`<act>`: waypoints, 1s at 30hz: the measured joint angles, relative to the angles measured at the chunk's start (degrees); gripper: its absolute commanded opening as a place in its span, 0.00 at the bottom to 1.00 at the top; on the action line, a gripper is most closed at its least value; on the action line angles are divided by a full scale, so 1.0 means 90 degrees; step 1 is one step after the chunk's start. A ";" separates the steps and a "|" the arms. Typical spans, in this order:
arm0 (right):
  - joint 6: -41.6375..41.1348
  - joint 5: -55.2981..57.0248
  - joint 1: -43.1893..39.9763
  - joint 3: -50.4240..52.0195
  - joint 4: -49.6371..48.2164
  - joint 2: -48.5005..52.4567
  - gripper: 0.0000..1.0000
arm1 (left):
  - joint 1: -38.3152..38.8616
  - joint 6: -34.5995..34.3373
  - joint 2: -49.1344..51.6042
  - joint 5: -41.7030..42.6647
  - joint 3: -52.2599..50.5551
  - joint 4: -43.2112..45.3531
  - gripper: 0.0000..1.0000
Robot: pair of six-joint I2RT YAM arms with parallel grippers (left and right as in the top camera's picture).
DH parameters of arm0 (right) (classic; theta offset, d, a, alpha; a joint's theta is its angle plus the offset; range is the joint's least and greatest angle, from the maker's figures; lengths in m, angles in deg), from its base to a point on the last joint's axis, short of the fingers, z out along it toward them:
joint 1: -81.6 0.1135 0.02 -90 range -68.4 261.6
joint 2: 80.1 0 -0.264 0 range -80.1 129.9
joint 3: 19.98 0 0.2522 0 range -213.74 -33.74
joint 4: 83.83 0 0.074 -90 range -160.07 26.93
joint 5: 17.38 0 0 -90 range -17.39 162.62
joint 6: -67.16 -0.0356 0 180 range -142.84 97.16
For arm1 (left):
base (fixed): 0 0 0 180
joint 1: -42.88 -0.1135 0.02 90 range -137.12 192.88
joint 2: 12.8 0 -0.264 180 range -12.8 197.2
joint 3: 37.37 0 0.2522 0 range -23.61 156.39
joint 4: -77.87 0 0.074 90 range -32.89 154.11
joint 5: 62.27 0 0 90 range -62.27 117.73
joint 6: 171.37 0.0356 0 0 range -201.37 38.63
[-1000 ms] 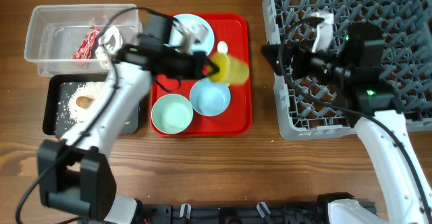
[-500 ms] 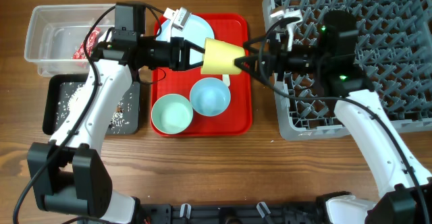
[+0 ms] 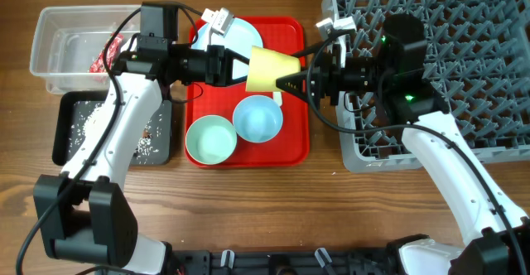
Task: Sort waste into correct bins and load items into the dishwasher rack
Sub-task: 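Lift the yellow cup and hand it to the right gripper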
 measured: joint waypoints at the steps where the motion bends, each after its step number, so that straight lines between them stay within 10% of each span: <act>1: -0.0036 -0.0027 0.0000 0.0000 -0.0039 0.0000 0.69 | 0.0000 -0.0002 0.0000 0.0002 0.0000 0.0002 0.04; 30: -0.0318 -0.0340 -0.0750 0.0000 -0.0117 0.0012 0.49 | -0.0012 -0.0046 0.0000 -0.0007 0.0002 0.0053 0.35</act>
